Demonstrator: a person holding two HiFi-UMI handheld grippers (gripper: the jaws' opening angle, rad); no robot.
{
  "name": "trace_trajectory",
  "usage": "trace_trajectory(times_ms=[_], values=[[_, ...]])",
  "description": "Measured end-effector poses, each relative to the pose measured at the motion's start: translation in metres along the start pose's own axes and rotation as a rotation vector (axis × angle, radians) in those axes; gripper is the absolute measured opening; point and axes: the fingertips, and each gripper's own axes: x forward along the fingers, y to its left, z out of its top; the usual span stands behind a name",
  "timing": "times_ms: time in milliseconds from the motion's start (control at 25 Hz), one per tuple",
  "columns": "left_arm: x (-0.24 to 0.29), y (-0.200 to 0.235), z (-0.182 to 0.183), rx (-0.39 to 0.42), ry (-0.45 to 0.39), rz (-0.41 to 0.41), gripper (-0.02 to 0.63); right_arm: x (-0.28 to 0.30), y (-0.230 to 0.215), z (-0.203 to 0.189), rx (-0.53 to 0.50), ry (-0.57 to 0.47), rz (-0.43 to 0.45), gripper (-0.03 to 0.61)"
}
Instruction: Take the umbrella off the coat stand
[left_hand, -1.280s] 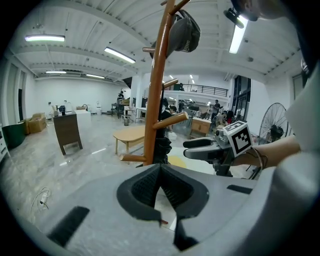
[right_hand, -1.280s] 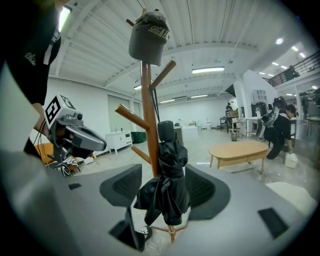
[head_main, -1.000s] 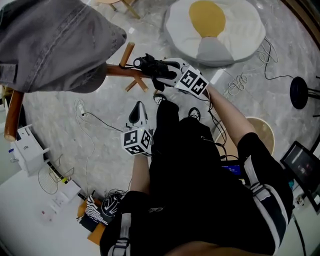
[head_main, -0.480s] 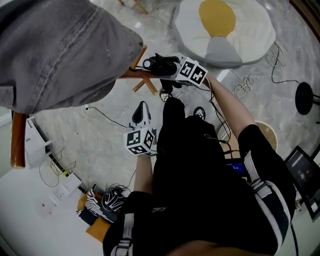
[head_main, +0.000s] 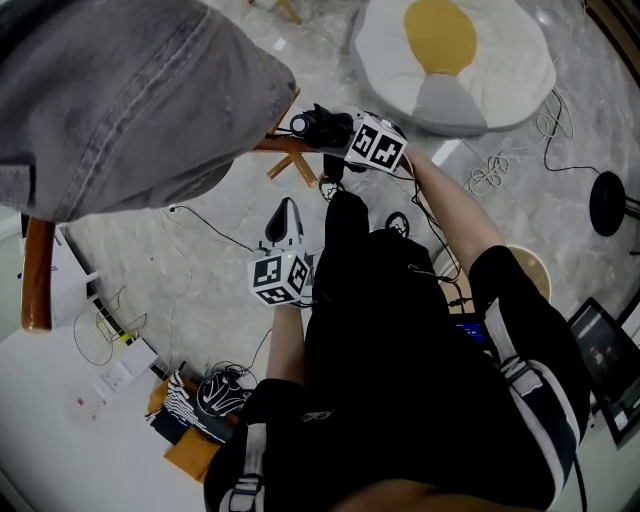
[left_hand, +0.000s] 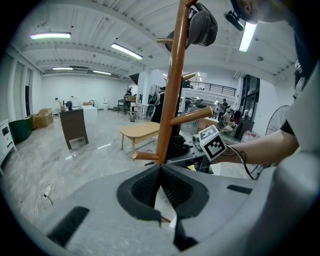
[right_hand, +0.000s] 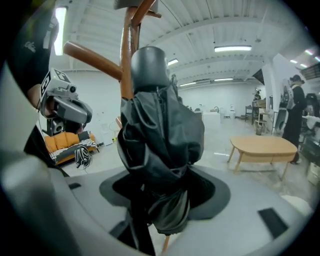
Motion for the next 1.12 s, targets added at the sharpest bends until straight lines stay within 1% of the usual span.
trace_trajectory(times_ms=[280,480,600,960,1120], values=[[0.001,-0.004,0.002,0.002,-0.009,-0.013,0.000,-0.009,0.000,0.010,0.044,-0.032,-0.058,0.253],[-0.003,-0.006,0.010,0.003,-0.032,-0.013,0.000,-0.022,0.007,0.031,0.016,-0.040,-0.063,0.249],[-0.002,-0.007,0.014,0.002,-0.047,-0.012,0.000,-0.027,0.007,0.034,-0.003,-0.031,-0.075,0.247],[-0.006,0.000,0.028,-0.011,-0.088,0.005,0.000,-0.038,0.006,0.044,-0.008,-0.010,-0.114,0.242],[-0.007,0.003,0.028,-0.020,-0.092,0.006,0.000,-0.042,0.004,0.059,0.008,-0.041,-0.127,0.239]])
